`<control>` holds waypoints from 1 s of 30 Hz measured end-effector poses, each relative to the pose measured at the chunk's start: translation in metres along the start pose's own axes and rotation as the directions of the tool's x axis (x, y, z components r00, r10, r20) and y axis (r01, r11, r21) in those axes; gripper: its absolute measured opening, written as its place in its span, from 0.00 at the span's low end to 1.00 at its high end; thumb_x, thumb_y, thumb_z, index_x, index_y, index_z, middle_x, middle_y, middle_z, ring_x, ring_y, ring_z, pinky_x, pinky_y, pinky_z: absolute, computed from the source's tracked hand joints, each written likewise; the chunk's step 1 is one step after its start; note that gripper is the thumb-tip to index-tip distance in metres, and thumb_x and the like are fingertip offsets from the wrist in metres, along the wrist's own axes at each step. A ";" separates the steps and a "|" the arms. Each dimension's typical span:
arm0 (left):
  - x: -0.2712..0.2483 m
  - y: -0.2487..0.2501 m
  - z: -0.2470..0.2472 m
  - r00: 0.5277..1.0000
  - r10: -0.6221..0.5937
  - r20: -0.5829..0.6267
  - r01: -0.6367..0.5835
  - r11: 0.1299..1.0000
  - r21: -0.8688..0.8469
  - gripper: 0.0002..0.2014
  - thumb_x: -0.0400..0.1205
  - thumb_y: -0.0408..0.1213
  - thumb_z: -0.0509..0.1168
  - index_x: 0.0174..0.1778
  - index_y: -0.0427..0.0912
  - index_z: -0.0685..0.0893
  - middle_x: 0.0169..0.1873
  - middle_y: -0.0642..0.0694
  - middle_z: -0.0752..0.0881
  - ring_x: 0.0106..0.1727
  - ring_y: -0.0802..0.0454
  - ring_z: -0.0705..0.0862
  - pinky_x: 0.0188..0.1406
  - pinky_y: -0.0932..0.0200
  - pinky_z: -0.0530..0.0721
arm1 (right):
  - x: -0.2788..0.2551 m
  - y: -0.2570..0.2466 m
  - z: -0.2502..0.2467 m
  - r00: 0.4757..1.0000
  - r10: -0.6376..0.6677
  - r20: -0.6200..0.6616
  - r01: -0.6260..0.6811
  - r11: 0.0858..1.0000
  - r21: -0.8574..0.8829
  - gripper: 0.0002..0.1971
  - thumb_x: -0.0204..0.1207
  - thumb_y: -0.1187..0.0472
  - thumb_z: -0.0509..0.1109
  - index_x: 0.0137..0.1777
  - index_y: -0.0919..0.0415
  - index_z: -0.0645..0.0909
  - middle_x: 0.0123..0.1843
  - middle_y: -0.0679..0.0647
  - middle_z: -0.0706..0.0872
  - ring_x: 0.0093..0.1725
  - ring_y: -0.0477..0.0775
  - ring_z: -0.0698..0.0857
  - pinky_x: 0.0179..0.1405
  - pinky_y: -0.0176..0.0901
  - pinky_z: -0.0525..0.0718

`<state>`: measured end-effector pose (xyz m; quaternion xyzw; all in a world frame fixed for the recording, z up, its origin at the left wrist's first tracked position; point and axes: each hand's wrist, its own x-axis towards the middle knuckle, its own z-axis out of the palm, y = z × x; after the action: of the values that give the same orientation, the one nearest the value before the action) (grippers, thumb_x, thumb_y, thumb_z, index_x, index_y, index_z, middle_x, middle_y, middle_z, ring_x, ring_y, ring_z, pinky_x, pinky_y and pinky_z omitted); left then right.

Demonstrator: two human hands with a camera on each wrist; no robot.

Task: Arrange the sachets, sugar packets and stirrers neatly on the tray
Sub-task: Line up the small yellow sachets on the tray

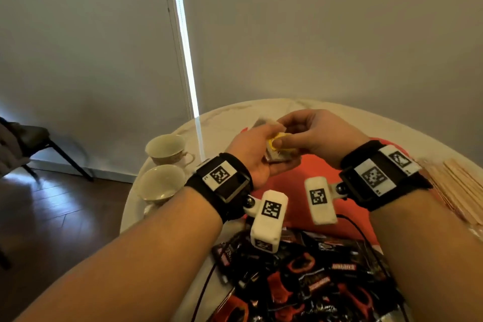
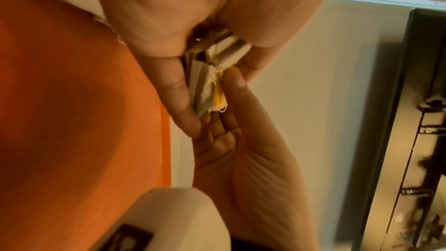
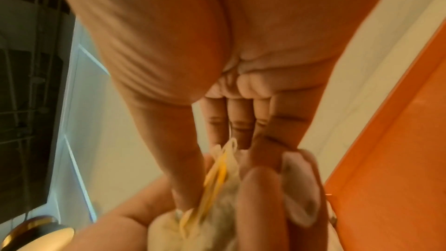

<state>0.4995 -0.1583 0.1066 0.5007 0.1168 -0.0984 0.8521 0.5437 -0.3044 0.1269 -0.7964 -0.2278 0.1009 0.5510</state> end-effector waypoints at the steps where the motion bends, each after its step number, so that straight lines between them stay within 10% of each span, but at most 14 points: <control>1: 0.009 -0.001 0.001 1.000 0.008 -0.018 -0.008 1.000 -0.019 0.15 0.88 0.35 0.64 0.69 0.35 0.84 0.54 0.34 0.88 0.49 0.36 0.89 0.45 0.44 0.94 | 0.006 0.006 -0.004 1.000 0.004 -0.026 -0.003 0.999 0.033 0.17 0.69 0.70 0.83 0.58 0.64 0.88 0.54 0.68 0.92 0.51 0.66 0.92 0.58 0.63 0.89; 12: 0.048 -0.009 0.000 0.983 0.156 -0.101 -0.167 0.980 -0.105 0.06 0.91 0.33 0.62 0.61 0.41 0.83 0.44 0.38 0.92 0.39 0.44 0.93 0.35 0.48 0.93 | 0.022 0.042 -0.017 0.979 0.100 -0.177 -0.072 0.985 0.155 0.09 0.73 0.64 0.81 0.52 0.57 0.90 0.44 0.51 0.90 0.39 0.43 0.85 0.37 0.40 0.80; 30: 0.045 -0.011 -0.017 0.978 0.148 -0.146 -0.165 0.981 -0.107 0.11 0.89 0.35 0.65 0.66 0.39 0.84 0.48 0.38 0.91 0.36 0.45 0.94 0.23 0.57 0.89 | 0.017 0.040 -0.017 0.971 0.129 -0.202 -0.005 0.852 0.523 0.02 0.82 0.61 0.73 0.52 0.56 0.86 0.38 0.55 0.88 0.31 0.47 0.78 0.29 0.39 0.77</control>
<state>0.5373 -0.1507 0.0766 0.4625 0.1410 0.0109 0.8753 0.5757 -0.3215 0.0980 -0.6319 -0.0988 0.0852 0.7640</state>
